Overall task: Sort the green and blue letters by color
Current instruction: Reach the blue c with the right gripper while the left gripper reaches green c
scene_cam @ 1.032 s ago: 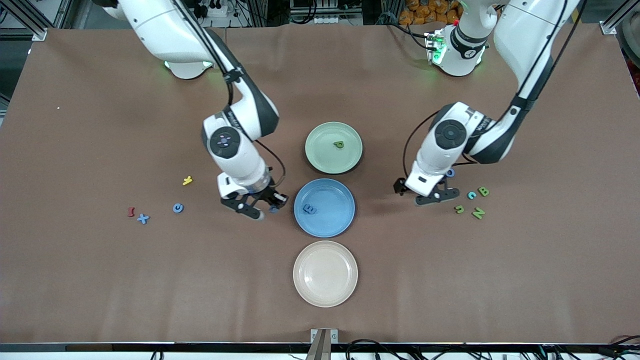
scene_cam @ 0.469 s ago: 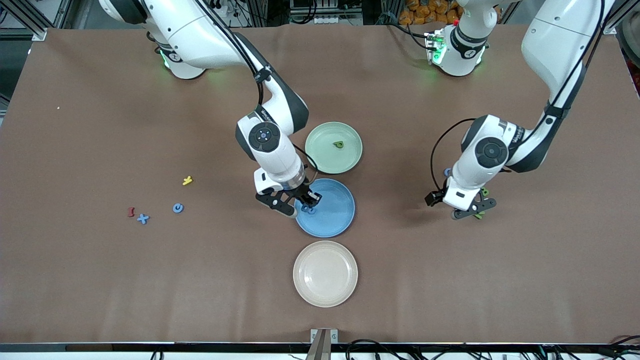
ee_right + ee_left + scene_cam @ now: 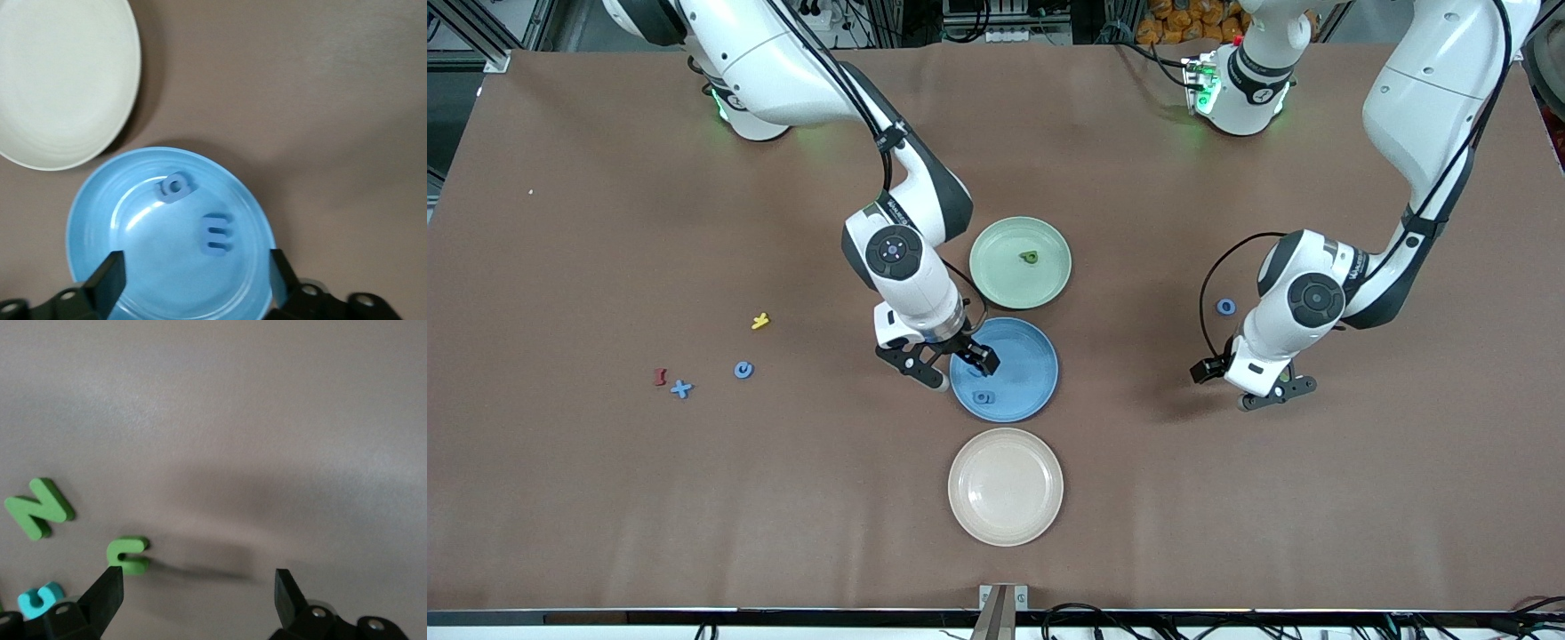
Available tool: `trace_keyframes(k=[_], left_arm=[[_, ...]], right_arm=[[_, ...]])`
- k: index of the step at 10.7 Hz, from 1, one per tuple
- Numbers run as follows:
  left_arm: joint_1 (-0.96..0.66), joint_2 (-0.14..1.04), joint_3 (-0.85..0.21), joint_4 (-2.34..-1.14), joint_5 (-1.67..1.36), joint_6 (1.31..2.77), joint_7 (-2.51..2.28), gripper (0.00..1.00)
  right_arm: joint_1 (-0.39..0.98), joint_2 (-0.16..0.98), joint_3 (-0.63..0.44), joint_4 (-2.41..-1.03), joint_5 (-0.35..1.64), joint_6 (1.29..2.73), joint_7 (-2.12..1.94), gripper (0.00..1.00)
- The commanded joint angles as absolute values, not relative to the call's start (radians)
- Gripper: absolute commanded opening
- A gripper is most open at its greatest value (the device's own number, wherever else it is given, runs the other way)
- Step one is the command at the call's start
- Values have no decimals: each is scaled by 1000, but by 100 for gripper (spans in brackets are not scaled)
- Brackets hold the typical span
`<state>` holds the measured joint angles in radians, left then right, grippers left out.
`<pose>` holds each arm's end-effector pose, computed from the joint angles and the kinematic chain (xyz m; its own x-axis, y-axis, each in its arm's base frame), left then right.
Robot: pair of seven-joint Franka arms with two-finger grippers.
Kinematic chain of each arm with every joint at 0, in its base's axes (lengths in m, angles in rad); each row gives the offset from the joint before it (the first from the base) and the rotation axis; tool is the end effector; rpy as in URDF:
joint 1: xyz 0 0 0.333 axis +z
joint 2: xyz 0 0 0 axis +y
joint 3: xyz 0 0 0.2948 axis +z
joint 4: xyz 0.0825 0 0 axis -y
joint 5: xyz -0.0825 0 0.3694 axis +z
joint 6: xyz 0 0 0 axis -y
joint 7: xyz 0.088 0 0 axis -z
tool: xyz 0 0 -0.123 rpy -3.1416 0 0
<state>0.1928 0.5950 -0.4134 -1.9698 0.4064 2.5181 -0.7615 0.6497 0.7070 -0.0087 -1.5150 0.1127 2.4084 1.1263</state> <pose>0.5806 -0.1297 0.1673 0.9613 0.2737 0.0317 0.2736 -0.9618 0.0082 0.5652 0.4253 0.2408 0.8474 -0.5309 0.0026 -0.5197 -0.8305 -0.2004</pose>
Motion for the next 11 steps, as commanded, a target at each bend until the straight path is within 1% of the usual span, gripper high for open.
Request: trace_keyframes(k=[1,3,4,6,8,9,10,11], left_arm=[[195,633,-401,-1925,436,2513,-746,100],[204,637,-381,-1928,439,2513,-721,100],[225,635,-382,-1934,440,2514,-712,100],[236,634,-382,-1950,440,2529,-712,100],[277,617,-383,-2027,440,2656,-712,100],[281,611,-383,-2049,440,2684,-716,100],[275,611,-383,-2049,439,2684,-727,100],[273,611,-383,-2055,440,2684,-727,100]], right_arm=[[603,684,-23,-1497,110,2205,930,100],[563,664,-58,-1508,82,2134,862,100],[537,643,-83,-1534,40,2119,826,100],[441,595,-92,-1584,35,2117,602,100],[350,533,-92,-1661,34,2134,455,100],[306,493,-92,-1737,34,2195,401,100],[263,456,-92,-1835,34,2312,355,100],[227,439,-91,-1912,34,2397,313,100]])
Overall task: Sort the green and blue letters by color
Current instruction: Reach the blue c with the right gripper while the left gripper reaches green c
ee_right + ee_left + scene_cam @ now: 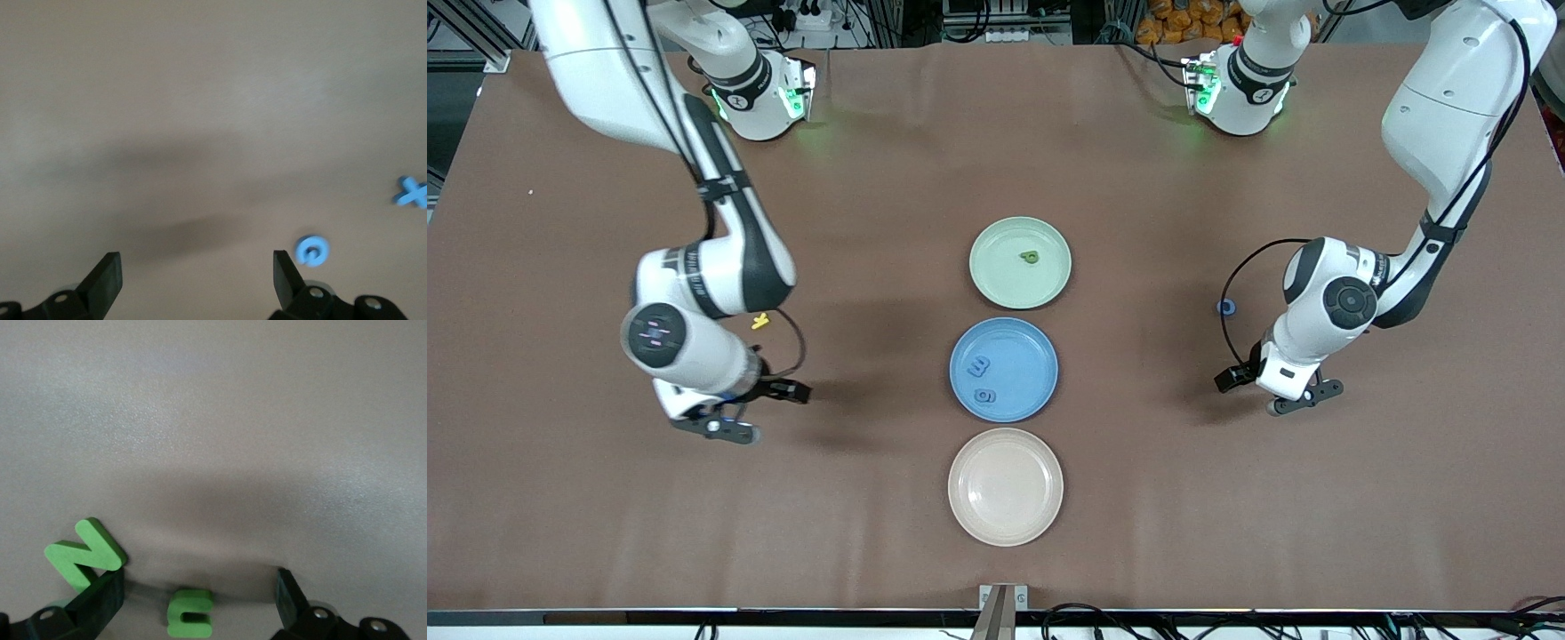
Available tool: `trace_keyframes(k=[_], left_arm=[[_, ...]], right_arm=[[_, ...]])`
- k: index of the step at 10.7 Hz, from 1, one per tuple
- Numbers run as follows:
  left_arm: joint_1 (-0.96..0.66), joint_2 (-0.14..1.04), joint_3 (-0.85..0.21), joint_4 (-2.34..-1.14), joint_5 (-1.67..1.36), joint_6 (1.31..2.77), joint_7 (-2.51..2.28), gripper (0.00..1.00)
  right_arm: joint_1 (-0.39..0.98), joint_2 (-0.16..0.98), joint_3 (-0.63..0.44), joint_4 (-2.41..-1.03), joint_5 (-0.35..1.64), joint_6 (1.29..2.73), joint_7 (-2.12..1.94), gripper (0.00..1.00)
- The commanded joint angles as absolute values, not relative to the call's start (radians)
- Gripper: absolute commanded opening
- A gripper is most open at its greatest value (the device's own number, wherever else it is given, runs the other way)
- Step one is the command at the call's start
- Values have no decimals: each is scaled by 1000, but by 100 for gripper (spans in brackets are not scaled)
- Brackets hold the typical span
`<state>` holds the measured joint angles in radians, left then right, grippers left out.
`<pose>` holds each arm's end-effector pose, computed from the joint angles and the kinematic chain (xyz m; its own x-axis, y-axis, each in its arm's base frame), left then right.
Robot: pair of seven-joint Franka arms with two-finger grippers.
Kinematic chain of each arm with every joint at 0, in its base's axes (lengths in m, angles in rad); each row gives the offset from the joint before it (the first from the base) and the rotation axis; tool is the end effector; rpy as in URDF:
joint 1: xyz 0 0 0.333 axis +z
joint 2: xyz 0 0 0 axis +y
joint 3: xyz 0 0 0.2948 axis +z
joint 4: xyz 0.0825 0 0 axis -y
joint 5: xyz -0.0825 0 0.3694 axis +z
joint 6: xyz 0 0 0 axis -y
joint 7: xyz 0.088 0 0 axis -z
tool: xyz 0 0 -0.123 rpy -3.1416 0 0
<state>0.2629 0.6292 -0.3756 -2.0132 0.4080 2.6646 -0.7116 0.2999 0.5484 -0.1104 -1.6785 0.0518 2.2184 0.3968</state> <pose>0.5827 -0.0777 0.1424 0.9470 0.3133 0.0709 0.3092 -0.9489 0.0628 0.6409 0.1317 0.2597 0.9753 -0.2209 0.0020 -0.2209 -0.9752 0.0168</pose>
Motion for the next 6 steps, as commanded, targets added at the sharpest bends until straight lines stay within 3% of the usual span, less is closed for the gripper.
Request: trace_keyframes(k=[1,3,6], left_arm=[[272,609,-383,-2068,439,2683,-729,100],[250,595,-388,-2080,439,2649,-750,100],[233,578,-388,-2069,439,2586,-753,100]], right_arm=[[200,428,-91,-1975,34,2452,258,100],[154,429,-91,-2081,34,2592,216,100],[141,446,-89,-2109,38,2632,212,100]])
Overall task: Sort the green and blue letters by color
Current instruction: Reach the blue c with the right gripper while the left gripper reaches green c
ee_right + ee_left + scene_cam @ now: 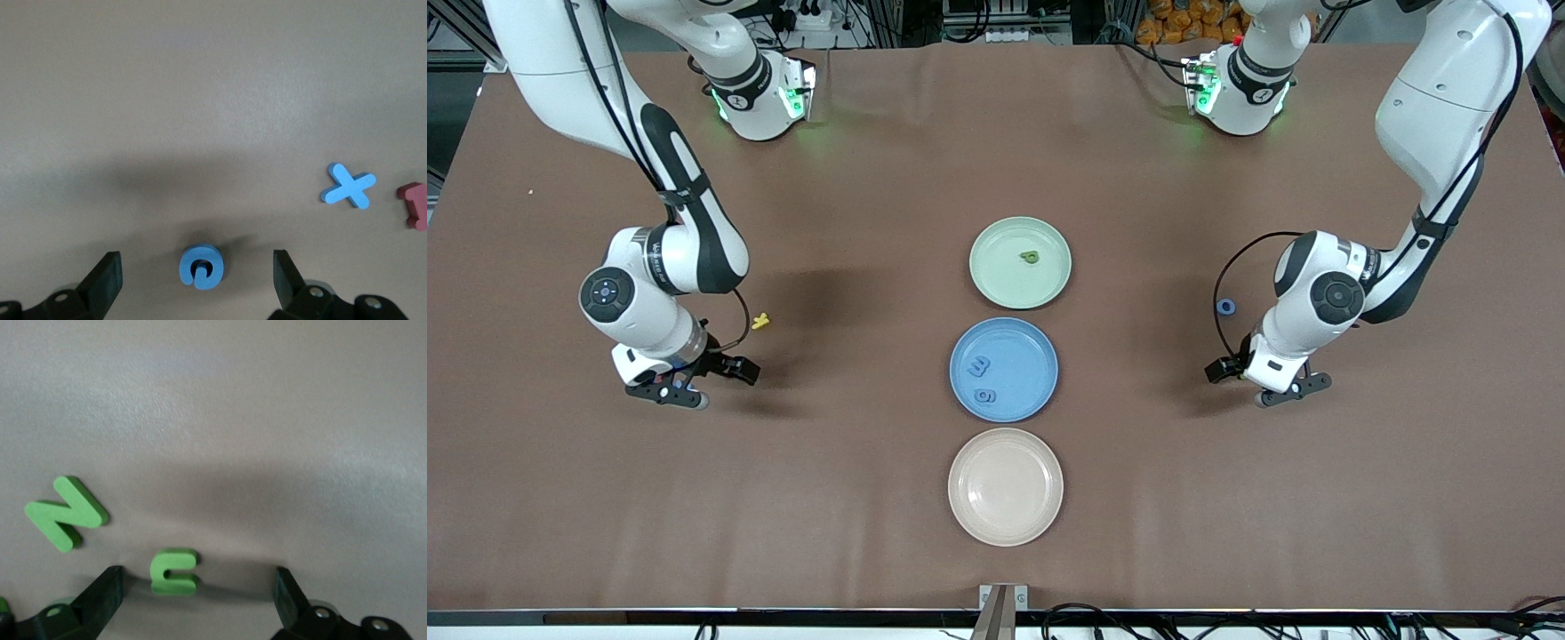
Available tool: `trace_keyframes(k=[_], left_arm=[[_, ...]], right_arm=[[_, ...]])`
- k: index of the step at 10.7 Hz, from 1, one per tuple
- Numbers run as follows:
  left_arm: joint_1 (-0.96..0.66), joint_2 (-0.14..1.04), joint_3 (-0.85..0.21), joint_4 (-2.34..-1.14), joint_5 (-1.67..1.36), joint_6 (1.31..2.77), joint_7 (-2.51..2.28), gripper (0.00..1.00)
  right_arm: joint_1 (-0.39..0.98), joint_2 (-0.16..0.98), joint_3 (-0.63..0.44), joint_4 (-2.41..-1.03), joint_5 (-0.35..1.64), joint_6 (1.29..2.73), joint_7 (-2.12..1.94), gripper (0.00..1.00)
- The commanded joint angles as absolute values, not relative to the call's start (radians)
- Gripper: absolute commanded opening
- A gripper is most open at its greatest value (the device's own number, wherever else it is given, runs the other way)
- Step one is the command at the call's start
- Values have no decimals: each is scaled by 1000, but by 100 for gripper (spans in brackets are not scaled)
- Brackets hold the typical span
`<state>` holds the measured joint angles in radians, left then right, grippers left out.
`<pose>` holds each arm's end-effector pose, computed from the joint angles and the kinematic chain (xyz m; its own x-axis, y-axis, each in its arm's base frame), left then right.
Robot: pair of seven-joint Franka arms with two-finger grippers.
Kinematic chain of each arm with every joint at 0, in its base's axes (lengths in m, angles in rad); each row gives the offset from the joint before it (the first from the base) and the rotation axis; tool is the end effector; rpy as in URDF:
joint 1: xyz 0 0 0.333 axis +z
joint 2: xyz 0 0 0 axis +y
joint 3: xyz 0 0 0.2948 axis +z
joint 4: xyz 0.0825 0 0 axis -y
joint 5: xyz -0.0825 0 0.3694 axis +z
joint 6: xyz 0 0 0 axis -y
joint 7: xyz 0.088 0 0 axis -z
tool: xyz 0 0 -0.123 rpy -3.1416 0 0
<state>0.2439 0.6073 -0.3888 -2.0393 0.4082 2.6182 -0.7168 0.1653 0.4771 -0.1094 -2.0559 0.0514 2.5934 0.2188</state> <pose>0.5691 -0.0943 0.1425 0.9585 0.2833 0.0335 0.2823 -0.9588 0.0323 0.5823 0.0317 0.1853 0.9794 -0.1904 0.0672 -0.1912 -0.9815 0.0062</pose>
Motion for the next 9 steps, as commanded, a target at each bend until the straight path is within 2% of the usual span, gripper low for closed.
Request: trace_keyframes(k=[1,4,5,6,7,8,9], left_arm=[[232,578,-387,-2069,440,2586,-753,100],[238,574,-387,-2060,463,2585,-752,100],[238,571,-387,-2059,463,2585,-752,100],[238,568,-387,-2053,463,2583,-749,100],[241,565,-387,-2051,463,2583,-749,100],[242,561,-387,-2051,463,2583,-749,100],[244,561,-387,-2052,463,2583,-749,100]], right_arm=[[138,465,-87,-2118,41,2663,212,100],[133,509,-86,-2128,44,2732,215,100],[133,511,-86,-2131,44,2732,215,93],[130,512,-84,-2131,44,2732,213,57],[130,511,-83,-2129,44,2727,212,29],[130,511,-75,-2126,44,2723,213,16],[129,511,-71,-2123,44,2721,215,11]])
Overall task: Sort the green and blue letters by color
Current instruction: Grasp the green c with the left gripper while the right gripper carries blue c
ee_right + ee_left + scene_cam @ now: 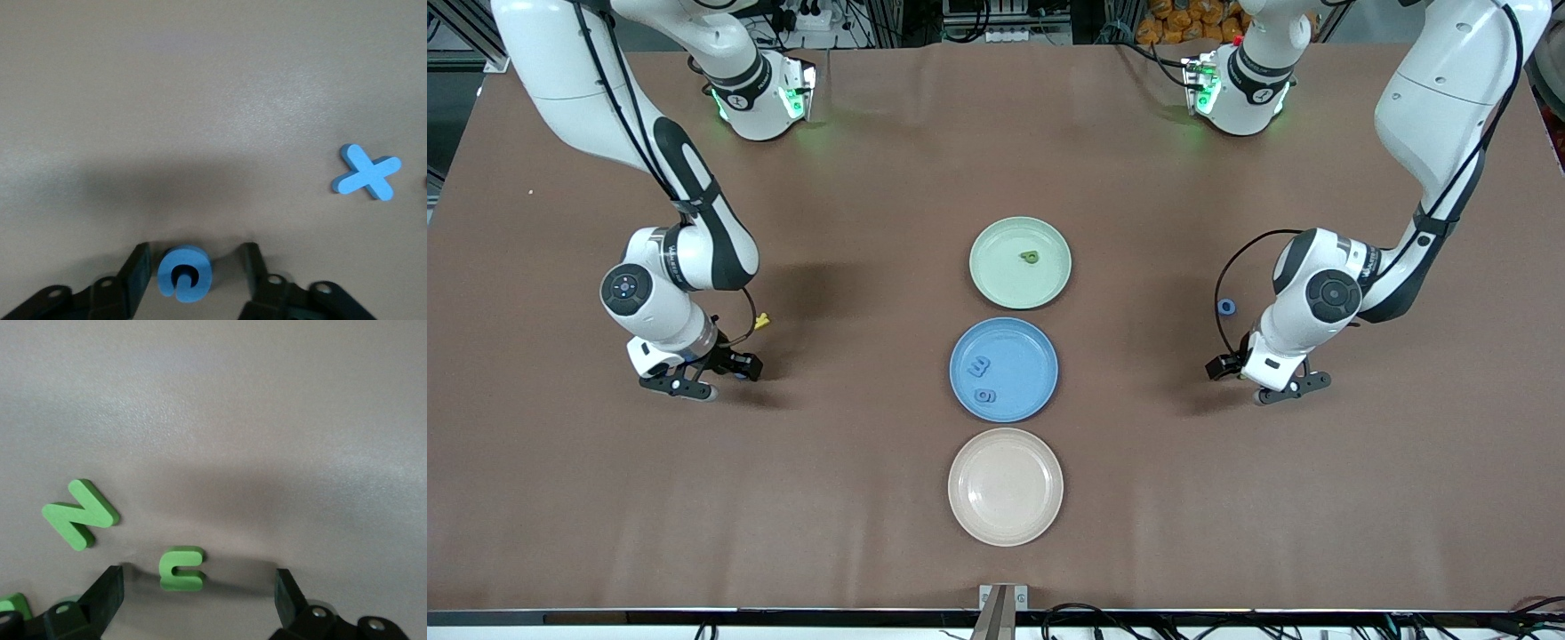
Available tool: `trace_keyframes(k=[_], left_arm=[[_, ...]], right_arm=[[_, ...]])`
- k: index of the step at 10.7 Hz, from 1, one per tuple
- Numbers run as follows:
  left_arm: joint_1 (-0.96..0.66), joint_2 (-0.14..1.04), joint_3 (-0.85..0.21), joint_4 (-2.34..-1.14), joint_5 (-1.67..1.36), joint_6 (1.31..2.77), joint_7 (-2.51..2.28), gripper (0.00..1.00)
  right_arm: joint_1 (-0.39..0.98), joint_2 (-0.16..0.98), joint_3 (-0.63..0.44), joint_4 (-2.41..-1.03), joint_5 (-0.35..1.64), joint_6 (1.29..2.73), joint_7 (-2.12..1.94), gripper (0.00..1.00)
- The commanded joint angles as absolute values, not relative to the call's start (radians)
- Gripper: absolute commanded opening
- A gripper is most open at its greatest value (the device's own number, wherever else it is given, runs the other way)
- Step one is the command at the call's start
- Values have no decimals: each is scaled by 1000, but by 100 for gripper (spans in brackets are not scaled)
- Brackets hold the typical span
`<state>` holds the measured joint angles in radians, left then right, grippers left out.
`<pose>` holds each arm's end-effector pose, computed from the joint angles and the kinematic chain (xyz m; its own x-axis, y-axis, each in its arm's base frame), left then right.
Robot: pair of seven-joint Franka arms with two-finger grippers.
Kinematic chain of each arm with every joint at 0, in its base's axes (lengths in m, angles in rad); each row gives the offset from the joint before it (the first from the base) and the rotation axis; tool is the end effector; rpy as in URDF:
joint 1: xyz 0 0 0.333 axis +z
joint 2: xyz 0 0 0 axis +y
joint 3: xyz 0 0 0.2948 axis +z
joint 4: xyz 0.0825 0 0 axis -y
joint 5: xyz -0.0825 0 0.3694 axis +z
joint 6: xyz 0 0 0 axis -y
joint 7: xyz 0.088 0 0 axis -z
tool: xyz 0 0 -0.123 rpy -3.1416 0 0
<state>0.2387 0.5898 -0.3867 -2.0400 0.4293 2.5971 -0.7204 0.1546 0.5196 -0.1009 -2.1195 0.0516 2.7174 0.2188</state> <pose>0.5692 -0.0945 0.1493 0.9632 0.2655 0.0419 0.2654 -0.9641 0.0090 0.5654 0.0272 0.1497 0.9773 -0.1938 0.0856 -0.1950 -0.9808 0.0066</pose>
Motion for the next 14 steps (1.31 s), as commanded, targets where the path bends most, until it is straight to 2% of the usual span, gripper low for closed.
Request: trace_keyframes(k=[1,2,4,6,7,10,14], left_arm=[[244,561,-387,-2051,463,2583,-749,100],[245,561,-387,-2049,463,2583,-749,100],[245,568,-387,-2040,463,2583,-747,100],[245,569,-385,-2040,463,2583,-747,100],[247,571,-385,-2040,463,2583,-747,100],[247,574,-385,-2040,465,2583,-746,100],[247,574,-385,-2040,465,2583,-739,100]], right_arm=[[126,511,-69,-2123,44,2721,215,5],[126,509,-68,-2118,44,2721,218,0],[126,508,-58,-2091,44,2689,222,0],[130,497,-45,-1999,44,2520,254,0],[135,497,-37,-1964,44,2481,294,0],[173,511,9,-1908,49,2488,501,0],[265,606,72,-1725,63,2490,736,0]])
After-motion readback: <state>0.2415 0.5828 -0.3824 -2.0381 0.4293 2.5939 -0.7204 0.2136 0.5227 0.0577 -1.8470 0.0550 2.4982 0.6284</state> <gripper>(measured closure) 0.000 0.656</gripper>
